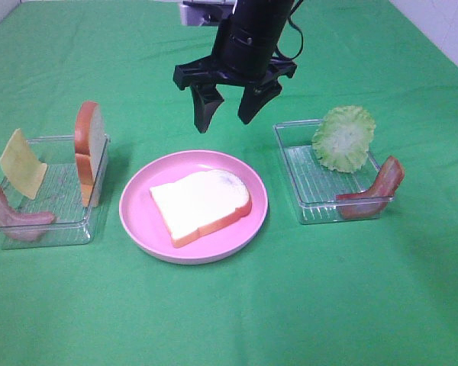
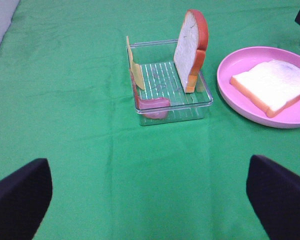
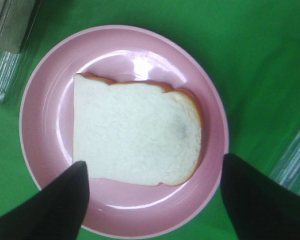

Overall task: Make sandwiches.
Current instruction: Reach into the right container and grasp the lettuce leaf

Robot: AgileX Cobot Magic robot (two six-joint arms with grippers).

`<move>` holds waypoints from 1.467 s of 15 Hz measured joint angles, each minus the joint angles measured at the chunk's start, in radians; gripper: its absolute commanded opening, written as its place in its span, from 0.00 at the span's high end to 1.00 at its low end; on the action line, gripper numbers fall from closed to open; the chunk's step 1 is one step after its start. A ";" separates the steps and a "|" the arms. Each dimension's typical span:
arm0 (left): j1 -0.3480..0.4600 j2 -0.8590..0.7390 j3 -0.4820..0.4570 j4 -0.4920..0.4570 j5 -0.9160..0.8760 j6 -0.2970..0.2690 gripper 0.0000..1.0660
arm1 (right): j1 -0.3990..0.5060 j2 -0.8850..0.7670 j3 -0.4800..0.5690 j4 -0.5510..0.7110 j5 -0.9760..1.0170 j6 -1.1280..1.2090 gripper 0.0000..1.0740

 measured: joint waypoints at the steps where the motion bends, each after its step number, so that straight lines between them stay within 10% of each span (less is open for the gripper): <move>1: 0.000 0.000 0.000 0.000 0.000 0.000 0.06 | 0.000 -0.021 0.000 -0.034 0.001 0.004 0.22; 8: 0.000 0.000 0.000 0.000 0.000 0.000 0.06 | -0.035 -0.158 0.000 -0.199 0.008 0.069 0.21; 22: 0.000 0.000 0.000 0.000 0.000 0.000 0.06 | -0.431 -0.207 0.154 -0.136 0.012 0.048 0.22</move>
